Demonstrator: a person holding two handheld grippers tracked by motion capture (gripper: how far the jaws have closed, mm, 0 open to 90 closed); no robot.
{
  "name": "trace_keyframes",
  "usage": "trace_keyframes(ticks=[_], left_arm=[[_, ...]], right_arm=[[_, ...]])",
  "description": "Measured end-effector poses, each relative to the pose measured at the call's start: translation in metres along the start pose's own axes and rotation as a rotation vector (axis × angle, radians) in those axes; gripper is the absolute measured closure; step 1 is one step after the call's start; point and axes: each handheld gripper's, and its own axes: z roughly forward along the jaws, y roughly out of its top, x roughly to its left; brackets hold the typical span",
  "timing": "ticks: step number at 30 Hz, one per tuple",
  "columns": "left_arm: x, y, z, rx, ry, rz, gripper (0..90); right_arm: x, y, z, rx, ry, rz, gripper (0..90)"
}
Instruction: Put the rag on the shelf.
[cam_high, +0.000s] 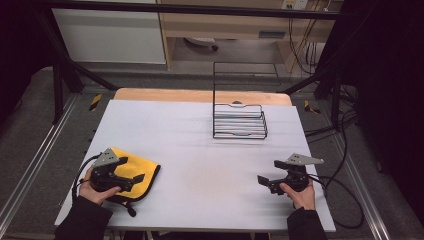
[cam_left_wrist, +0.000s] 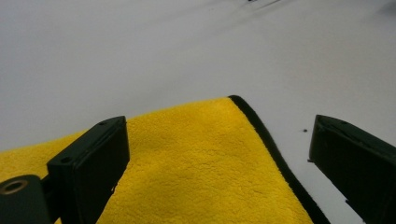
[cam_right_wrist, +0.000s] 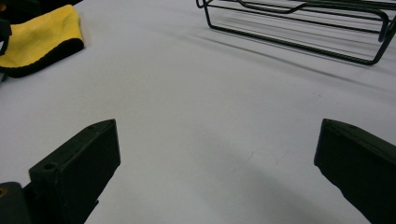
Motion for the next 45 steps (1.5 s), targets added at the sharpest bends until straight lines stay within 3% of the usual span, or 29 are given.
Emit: trace_keyframes(ticks=[11,21,30,37,45], left_arm=[[0.001,0.000,-0.002,0.001,0.009,-0.003,5.0],[0.002,-0.001,-0.006,-0.005,0.018,-0.007,5.0],[0.006,-0.001,-0.007,-0.005,0.031,-0.020,4.9],[0.008,0.000,-0.010,-0.009,0.033,-0.024,5.0],[0.010,-0.001,-0.009,-0.003,0.041,-0.032,5.0]], right_arm=[[0.005,0.002,0.004,0.014,-0.002,0.001,1.0],[0.022,0.010,0.022,0.039,0.008,0.002,1.2],[0.049,0.026,0.049,0.054,0.044,-0.027,1.1],[0.077,0.042,0.077,0.065,0.078,-0.083,1.3],[0.101,0.057,0.108,0.064,0.085,-0.110,2.7]])
